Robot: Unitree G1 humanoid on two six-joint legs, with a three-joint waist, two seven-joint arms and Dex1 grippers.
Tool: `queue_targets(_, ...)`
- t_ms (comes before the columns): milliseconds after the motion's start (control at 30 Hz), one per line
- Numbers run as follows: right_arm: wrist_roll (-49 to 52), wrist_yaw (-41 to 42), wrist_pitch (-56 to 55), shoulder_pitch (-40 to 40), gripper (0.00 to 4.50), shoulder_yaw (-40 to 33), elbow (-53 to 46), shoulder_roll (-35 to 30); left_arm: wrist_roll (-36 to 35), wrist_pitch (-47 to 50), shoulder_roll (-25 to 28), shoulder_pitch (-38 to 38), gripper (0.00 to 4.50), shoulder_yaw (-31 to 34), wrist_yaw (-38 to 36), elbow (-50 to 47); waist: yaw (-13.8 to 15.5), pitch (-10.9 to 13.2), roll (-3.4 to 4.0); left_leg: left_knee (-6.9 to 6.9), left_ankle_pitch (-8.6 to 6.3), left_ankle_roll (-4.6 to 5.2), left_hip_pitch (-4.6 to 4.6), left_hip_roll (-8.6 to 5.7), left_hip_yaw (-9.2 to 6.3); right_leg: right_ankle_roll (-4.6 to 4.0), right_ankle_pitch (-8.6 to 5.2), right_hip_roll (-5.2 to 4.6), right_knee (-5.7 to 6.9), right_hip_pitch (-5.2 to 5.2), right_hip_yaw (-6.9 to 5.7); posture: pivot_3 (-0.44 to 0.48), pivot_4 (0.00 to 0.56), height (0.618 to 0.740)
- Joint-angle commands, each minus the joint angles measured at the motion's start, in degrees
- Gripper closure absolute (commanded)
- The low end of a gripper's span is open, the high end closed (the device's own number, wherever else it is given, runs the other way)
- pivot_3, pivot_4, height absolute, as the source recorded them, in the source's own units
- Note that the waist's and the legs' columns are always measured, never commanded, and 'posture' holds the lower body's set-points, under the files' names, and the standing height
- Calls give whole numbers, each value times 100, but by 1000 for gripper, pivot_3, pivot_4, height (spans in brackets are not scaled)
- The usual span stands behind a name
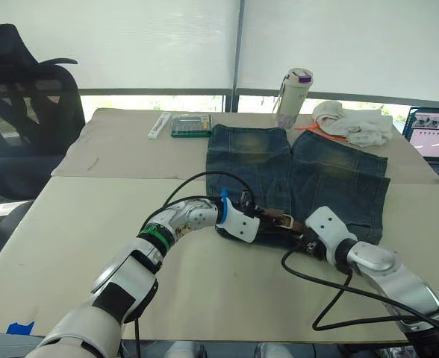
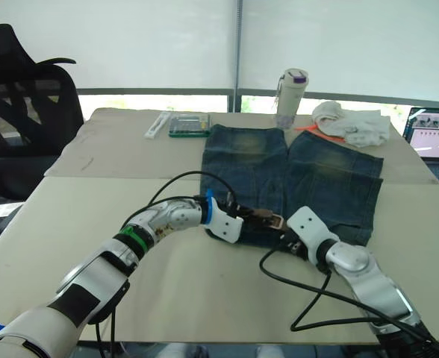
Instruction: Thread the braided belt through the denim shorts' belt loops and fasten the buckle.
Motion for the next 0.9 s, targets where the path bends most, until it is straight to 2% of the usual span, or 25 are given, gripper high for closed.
queue_targets(33,-220,-165,-75,-144,2425,-188,4,169,-43,54,55,-117,4500,69,17,34,-12,0,0,0,1,-1,1,0,0,0,0,0,1,0,0,0,150,737)
queue_targets(233,-1021,-81,-847,-187,4353,106,-51,-34,-81,72,48,-159,4500,61,-23,61,-17,0,0,2,2,-2,1,-1,0,0,0,0,4,-1,0,0,150,737)
queue_targets(267,-1302,-72,-1130,-174,4453,209,-36,-174,-92,85,34,-180,4500,65,-32,77,-18,0,0,2,2,-2,1,-1,0,0,0,0,5,-1,0,0,150,737)
queue_targets(400,-2397,-409,-2799,-85,4453,514,284,-584,-99,150,19,-331,4500,97,7,220,-22,0,-1,2,3,-4,0,-4,2,3,-2,0,5,-3,1,0,150,737)
queue_targets(533,-3191,-805,-3776,-190,4453,655,592,-589,61,69,40,-551,4500,-13,83,333,-29,2,-3,1,13,-10,1,-4,4,5,-3,0,5,-3,2,0,150,737)
queue_targets(800,-3671,-920,-4341,-126,4453,483,990,-432,986,-308,223,-1181,4500,-599,572,430,-27,5,-7,1,17,-13,0,-6,5,6,-4,1,3,-1,2,0,150,737)
queue_targets(900,-3673,-920,-4330,-102,4453,380,1007,-355,1085,-422,213,-1285,4500,-700,605,478,-24,6,-10,1,17,-13,0,-6,4,6,-4,1,2,-1,2,0,150,737)
